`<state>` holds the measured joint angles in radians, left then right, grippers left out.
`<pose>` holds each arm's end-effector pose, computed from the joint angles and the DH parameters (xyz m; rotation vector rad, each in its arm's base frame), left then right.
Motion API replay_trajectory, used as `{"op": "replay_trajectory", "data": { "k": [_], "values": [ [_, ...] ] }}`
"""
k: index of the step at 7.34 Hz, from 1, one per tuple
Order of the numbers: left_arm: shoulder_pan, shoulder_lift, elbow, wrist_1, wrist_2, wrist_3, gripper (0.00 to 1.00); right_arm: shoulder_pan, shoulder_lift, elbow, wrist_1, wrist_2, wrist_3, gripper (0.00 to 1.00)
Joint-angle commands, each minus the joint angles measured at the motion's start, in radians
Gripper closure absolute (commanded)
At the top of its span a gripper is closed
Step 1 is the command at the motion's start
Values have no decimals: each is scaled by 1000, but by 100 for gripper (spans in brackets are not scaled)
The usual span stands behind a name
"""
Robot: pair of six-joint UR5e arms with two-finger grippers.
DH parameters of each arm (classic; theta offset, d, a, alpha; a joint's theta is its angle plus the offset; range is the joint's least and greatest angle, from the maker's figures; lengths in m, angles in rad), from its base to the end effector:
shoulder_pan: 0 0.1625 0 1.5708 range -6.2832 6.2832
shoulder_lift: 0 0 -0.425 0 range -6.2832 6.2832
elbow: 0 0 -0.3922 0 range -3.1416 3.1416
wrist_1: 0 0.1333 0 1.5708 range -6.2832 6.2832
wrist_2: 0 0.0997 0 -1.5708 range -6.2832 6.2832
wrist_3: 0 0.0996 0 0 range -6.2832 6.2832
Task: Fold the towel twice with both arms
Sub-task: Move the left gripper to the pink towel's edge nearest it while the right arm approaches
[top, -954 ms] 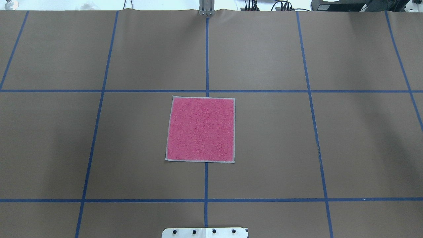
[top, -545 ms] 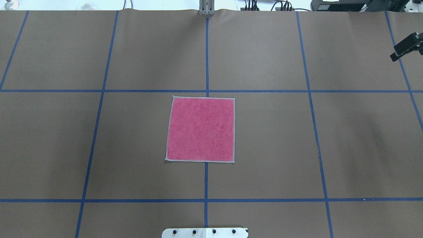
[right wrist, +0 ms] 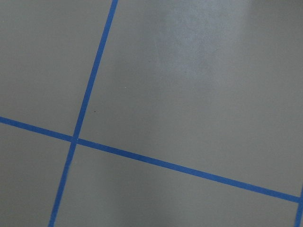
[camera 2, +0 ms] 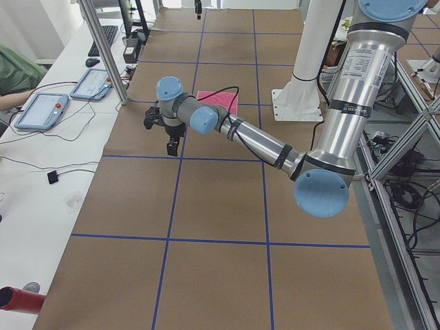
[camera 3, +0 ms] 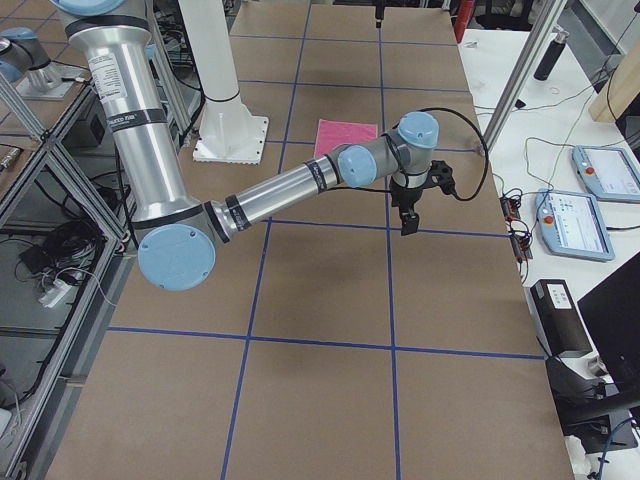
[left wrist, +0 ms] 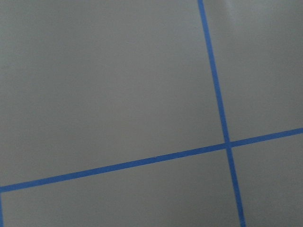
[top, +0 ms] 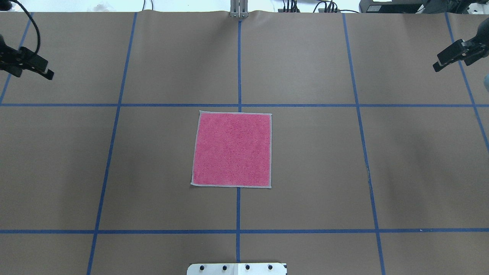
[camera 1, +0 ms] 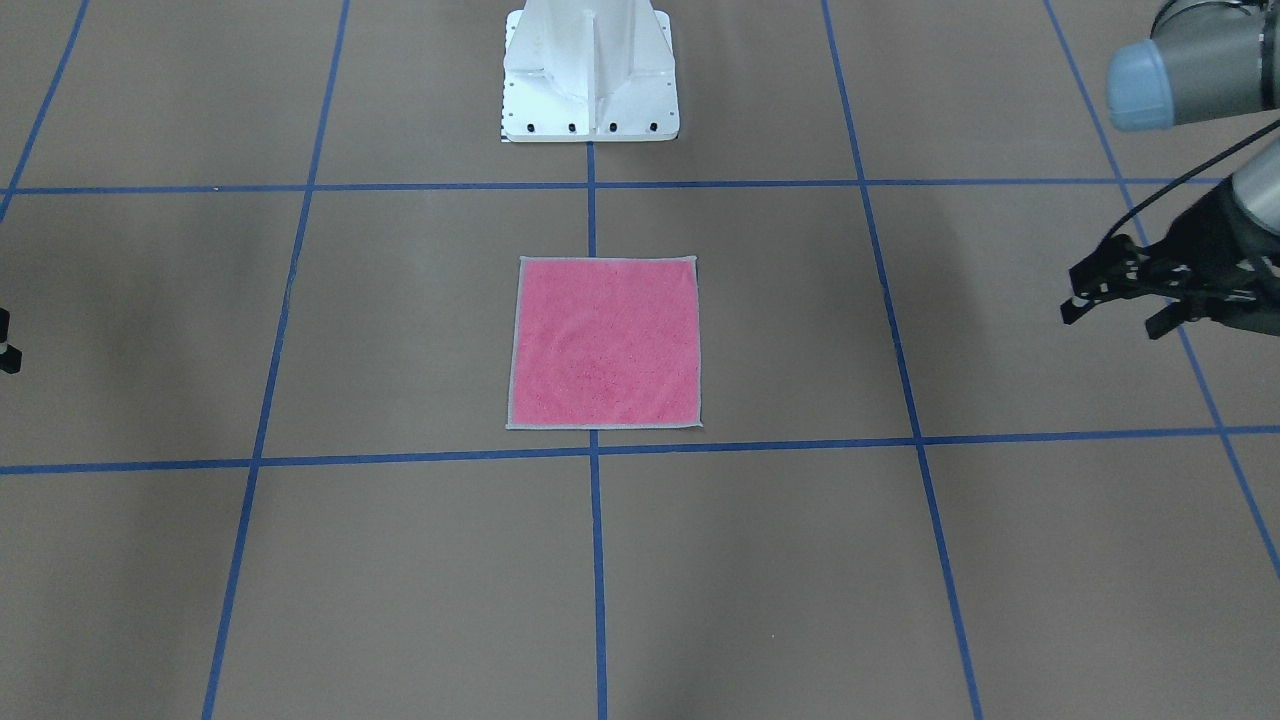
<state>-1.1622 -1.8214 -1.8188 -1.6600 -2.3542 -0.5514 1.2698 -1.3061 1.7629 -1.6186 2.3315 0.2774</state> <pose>0.1694 -0.5499 0.3901 0.1428 0.9297 0.0980 -0.1112 -0.5763 0.4263 0.1590 -0.8299 -0.1777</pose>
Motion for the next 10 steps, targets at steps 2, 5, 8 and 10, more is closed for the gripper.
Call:
{"op": "replay_trajectory", "data": {
  "k": [2, 5, 8, 10],
  "values": [
    [207, -29, -34, -194, 51, -451, 0, -64, 2, 3, 77, 41, 117, 0],
    [460, -106, -34, -314, 269, -910, 0, -111, 1, 6, 250, 95, 341, 0],
    [634, -141, -24, -311, 422, -1024, 0, -168, -1, -8, 376, 97, 522, 1],
    [686, -141, -11, -311, 429, -1024, 0, -188, 1, 1, 379, 97, 523, 1]
  ]
}}
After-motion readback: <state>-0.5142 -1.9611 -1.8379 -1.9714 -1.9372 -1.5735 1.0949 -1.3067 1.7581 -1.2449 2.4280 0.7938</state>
